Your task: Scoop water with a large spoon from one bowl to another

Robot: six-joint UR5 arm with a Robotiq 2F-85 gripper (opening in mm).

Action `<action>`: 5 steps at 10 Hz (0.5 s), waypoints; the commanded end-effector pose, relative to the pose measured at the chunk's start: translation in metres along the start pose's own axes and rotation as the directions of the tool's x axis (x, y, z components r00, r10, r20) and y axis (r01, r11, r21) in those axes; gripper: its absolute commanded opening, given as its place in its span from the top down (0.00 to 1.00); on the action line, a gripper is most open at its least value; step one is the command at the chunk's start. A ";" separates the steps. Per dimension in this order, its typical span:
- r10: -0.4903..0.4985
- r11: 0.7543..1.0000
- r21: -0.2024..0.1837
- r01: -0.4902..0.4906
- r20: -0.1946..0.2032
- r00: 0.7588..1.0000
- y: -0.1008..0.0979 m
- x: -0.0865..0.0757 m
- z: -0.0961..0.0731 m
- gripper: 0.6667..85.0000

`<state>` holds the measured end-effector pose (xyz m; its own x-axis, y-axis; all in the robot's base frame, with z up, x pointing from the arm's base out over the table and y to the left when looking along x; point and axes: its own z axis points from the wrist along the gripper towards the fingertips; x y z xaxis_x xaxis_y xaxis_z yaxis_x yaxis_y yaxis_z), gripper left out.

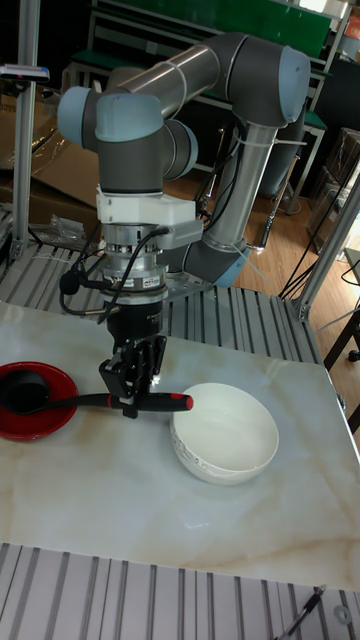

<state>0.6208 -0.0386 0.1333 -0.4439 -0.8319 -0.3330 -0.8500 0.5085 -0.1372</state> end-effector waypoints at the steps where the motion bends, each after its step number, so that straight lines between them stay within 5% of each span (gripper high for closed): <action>1: -0.001 1.000 0.003 0.001 0.010 1.000 0.000 0.005 -0.002 0.99; 5: -0.012 1.000 0.006 0.011 0.011 1.000 0.002 0.011 -0.001 0.99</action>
<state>0.6158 -0.0444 0.1303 -0.4344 -0.8373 -0.3319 -0.8542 0.4999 -0.1430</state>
